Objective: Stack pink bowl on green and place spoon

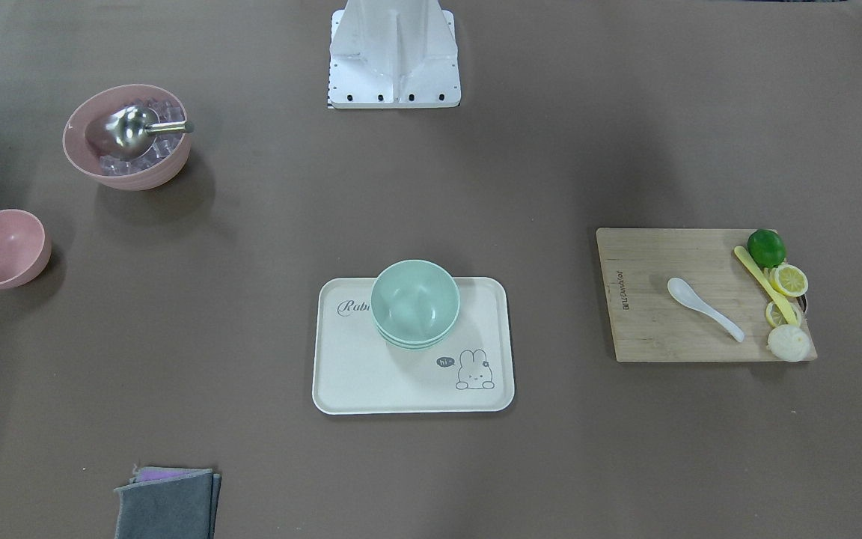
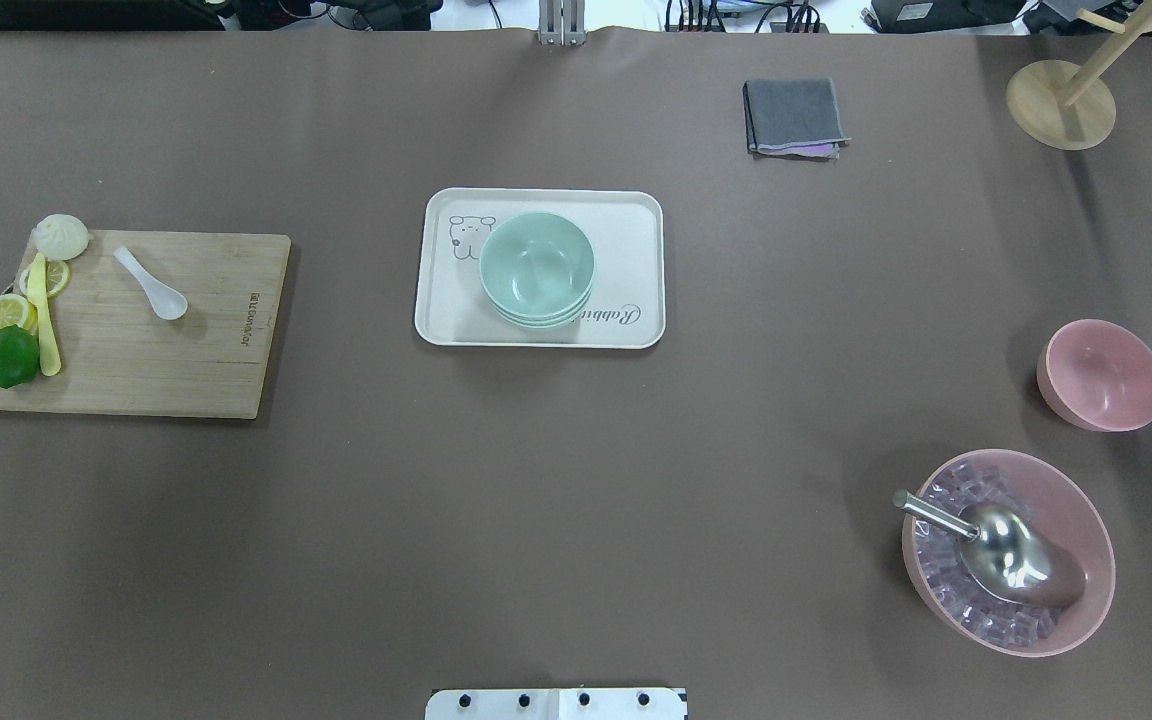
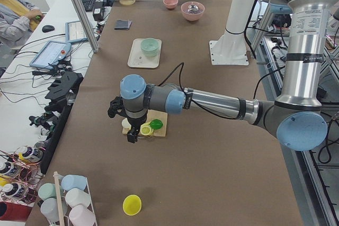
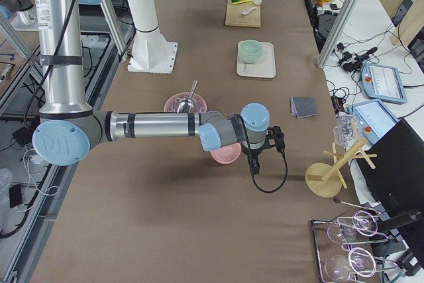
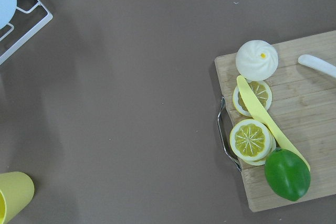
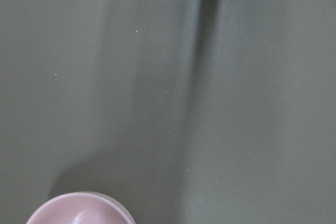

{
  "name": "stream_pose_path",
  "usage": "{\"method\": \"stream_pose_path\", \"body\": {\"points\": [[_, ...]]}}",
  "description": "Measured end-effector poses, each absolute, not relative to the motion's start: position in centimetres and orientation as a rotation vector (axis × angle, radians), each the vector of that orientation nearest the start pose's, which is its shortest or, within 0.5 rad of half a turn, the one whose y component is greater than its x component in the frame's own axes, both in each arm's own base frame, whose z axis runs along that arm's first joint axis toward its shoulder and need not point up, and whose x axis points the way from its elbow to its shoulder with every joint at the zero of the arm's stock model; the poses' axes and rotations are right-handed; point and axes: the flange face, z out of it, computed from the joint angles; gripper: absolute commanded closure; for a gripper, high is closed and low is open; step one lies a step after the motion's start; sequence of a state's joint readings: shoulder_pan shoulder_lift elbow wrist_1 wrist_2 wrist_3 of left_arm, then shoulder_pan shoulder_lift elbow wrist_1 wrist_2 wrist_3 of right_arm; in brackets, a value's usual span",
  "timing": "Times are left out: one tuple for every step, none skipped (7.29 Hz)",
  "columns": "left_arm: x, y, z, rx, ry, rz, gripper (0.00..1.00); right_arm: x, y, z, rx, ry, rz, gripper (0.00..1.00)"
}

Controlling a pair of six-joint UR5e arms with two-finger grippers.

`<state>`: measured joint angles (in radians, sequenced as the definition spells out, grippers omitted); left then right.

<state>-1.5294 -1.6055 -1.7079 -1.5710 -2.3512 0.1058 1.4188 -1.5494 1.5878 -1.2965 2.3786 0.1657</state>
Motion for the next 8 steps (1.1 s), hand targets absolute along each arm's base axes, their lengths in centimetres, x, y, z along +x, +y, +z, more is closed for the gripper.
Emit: {"method": "stream_pose_path", "body": {"points": [[-4.2,-51.3,57.1,0.191,0.773,0.208,0.02,-1.8,-52.0,60.6,0.166,-0.838,-0.114,0.0],[-4.2,-51.2,56.8,0.198,0.773,0.211,0.02,-1.8,-52.1,60.5,0.168,-0.838,-0.115,0.0],[-4.2,-51.2,56.3,0.206,0.772,0.214,0.02,-1.8,-52.1,60.4,0.169,-0.839,-0.116,0.0],[-4.2,-51.2,55.8,0.215,0.771,0.215,0.02,-1.9,-52.2,60.3,0.172,-0.839,-0.118,0.0],[-4.2,-51.3,55.2,0.224,0.77,0.215,0.02,-1.9,-52.3,60.1,0.175,-0.839,-0.119,0.0],[-4.2,-51.3,55.0,0.227,0.77,0.214,0.02,-1.9,-52.4,60.1,0.175,-0.839,-0.119,0.0],[-4.2,-51.1,55.2,0.225,0.77,0.213,0.02,-1.8,-52.3,60.3,0.172,-0.838,-0.117,0.0],[-4.3,-51.0,55.3,0.223,0.773,0.211,0.02,-1.8,-52.2,60.5,0.169,-0.837,-0.114,0.0]]}}
